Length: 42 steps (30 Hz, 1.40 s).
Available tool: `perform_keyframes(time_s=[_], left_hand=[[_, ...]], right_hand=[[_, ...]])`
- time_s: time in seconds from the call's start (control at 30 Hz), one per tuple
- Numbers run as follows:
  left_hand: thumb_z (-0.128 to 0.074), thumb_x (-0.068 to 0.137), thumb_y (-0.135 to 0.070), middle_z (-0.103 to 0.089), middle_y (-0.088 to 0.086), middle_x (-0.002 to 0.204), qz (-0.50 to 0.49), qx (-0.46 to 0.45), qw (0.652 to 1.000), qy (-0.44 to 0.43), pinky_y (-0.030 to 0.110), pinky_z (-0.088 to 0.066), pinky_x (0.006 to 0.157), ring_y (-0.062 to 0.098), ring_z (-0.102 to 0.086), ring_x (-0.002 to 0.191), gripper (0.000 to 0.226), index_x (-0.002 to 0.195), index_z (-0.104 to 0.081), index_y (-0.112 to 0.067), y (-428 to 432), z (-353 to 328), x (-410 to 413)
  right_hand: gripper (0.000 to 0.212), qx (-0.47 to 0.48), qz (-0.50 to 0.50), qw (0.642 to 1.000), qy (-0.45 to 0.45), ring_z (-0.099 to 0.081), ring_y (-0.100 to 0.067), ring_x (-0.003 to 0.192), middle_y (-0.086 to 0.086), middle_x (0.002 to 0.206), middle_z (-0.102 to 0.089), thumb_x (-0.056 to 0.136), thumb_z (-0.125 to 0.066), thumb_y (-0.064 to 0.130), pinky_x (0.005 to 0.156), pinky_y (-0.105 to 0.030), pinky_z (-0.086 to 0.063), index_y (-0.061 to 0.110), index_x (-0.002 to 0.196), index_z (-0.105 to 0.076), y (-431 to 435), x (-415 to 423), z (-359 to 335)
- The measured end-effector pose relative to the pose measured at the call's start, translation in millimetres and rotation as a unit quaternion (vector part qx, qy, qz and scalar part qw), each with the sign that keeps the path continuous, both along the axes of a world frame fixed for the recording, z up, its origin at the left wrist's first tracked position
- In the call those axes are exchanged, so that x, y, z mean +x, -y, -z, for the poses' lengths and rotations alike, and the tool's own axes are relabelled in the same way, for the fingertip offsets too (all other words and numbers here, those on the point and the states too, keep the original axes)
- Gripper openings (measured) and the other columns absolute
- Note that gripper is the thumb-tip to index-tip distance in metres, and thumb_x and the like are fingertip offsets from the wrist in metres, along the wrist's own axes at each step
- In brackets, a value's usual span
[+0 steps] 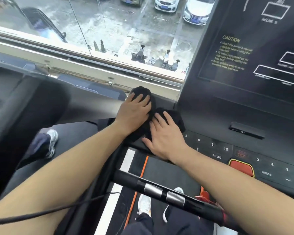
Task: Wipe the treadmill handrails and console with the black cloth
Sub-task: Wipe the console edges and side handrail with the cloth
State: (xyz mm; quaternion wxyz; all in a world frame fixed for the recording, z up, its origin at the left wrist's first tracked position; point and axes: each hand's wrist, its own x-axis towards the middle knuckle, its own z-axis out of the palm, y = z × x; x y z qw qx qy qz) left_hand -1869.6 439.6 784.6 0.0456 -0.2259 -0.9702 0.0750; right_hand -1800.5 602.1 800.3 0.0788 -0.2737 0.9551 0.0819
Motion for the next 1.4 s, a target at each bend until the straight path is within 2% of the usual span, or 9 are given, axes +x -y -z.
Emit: perform_keyframes(time_s=[0.1, 0.17, 0.27, 0.5, 0.67, 0.87, 1.03, 1.17, 1.4], left_hand=[[-0.055, 0.094, -0.017, -0.058, 0.009, 0.141, -0.020, 0.018, 1.000, 0.000, 0.042, -0.048, 0.100, 0.029, -0.054, 0.128, 0.042, 0.135, -0.057, -0.009, -22.6, 2.3, 10.4], [-0.062, 0.088, -0.011, -0.067, 0.008, 0.125, 0.001, 0.027, 1.000, 0.011, 0.036, -0.059, 0.066, 0.025, -0.066, 0.109, 0.035, 0.123, -0.066, -0.008, -35.9, -2.3, 19.9], [-0.071, 0.076, -0.008, -0.069, 0.003, 0.078, 0.022, 0.027, 0.999, 0.000, 0.026, -0.043, 0.040, 0.024, -0.067, 0.059, 0.010, 0.085, -0.071, -0.012, -41.2, -16.6, 34.7], [-0.061, 0.082, -0.033, -0.073, -0.011, 0.104, -0.151, 0.321, 0.933, 0.067, 0.035, -0.053, 0.083, 0.018, -0.067, 0.098, 0.024, 0.105, -0.070, -0.031, -26.6, -37.6, 74.2], [-0.060, 0.080, -0.048, -0.070, -0.017, 0.095, -0.127, 0.335, 0.933, 0.030, 0.025, -0.042, 0.072, 0.008, -0.064, 0.093, 0.021, 0.092, -0.070, -0.034, -59.0, -73.3, 71.9], [-0.060, 0.083, -0.051, -0.065, -0.005, 0.114, -0.079, 0.257, 0.963, -0.008, 0.038, -0.044, 0.086, 0.023, -0.059, 0.105, 0.040, 0.115, -0.064, -0.026, -95.2, -55.6, 68.1], [-0.034, 0.096, -0.044, -0.035, 0.006, 0.159, 0.017, 0.218, 0.970, 0.103, 0.045, -0.031, 0.117, 0.025, -0.029, 0.147, 0.061, 0.148, -0.041, -0.015, -120.5, -17.2, 92.2], [-0.017, 0.102, -0.040, -0.005, 0.006, 0.166, -0.008, 0.142, 0.984, 0.111, 0.046, -0.018, 0.120, 0.024, -0.005, 0.153, 0.062, 0.158, -0.011, -0.015, -107.8, 4.1, 97.6], [-0.010, 0.101, -0.041, 0.002, 0.012, 0.166, -0.062, 0.084, 0.989, 0.105, 0.050, -0.017, 0.122, 0.029, 0.001, 0.153, 0.067, 0.157, -0.005, -0.005, -118.8, 5.0, 95.7]], right_hand=[[0.068, 0.003, 0.033, 0.999, -0.021, -0.050, -0.039, 0.126, -0.022, 0.117, -0.068, 0.094, -0.039, 0.052, 0.121, -0.050, -0.015, -0.005, 0.119, -0.066, 14.8, 10.0, -4.3], [0.047, -0.050, 0.048, 0.997, -0.031, -0.061, -0.037, 0.095, -0.016, 0.085, -0.072, 0.087, -0.051, 0.043, 0.113, -0.050, -0.030, 0.003, 0.089, -0.076, 15.0, 14.5, -3.4], [0.022, -0.142, 0.062, 0.988, -0.026, -0.065, -0.031, 0.081, -0.008, 0.074, -0.070, 0.078, -0.060, 0.029, 0.095, -0.043, -0.044, 0.011, 0.075, -0.072, -0.9, 17.1, -3.6], [0.026, -0.315, 0.182, 0.931, -0.001, -0.067, -0.021, 0.101, 0.008, 0.107, -0.072, 0.086, -0.069, 0.033, 0.082, -0.037, -0.054, 0.030, 0.112, -0.071, -33.0, 58.2, -30.2], [0.042, -0.412, 0.289, 0.864, -0.020, -0.062, -0.012, 0.094, 0.011, 0.099, -0.059, 0.074, -0.072, 0.062, 0.079, -0.036, -0.051, 0.035, 0.105, -0.061, -85.3, 71.5, -60.9], [0.027, -0.179, 0.321, 0.908, -0.201, -0.057, -0.026, 0.100, -0.001, 0.112, -0.061, 0.092, -0.061, 0.036, 0.081, -0.041, -0.044, 0.031, 0.117, -0.067, -130.8, 58.2, -55.5], [0.063, -0.115, 0.277, 0.953, -0.031, -0.021, -0.031, 0.150, -0.013, 0.164, -0.020, 0.101, -0.023, 0.048, 0.119, -0.050, -0.026, 0.018, 0.155, -0.029, -121.4, 74.5, -0.6], [0.066, -0.130, 0.229, 0.965, -0.009, -0.008, -0.029, 0.154, -0.011, 0.167, -0.009, 0.102, -0.014, 0.050, 0.123, -0.048, -0.015, 0.015, 0.158, -0.020, -102.8, 53.8, 4.9], [0.064, -0.130, 0.119, 0.984, 0.007, 0.001, -0.020, 0.154, -0.002, 0.168, -0.001, 0.104, -0.015, 0.049, 0.124, -0.043, -0.006, 0.017, 0.159, -0.011, -120.2, 32.5, 4.7]])
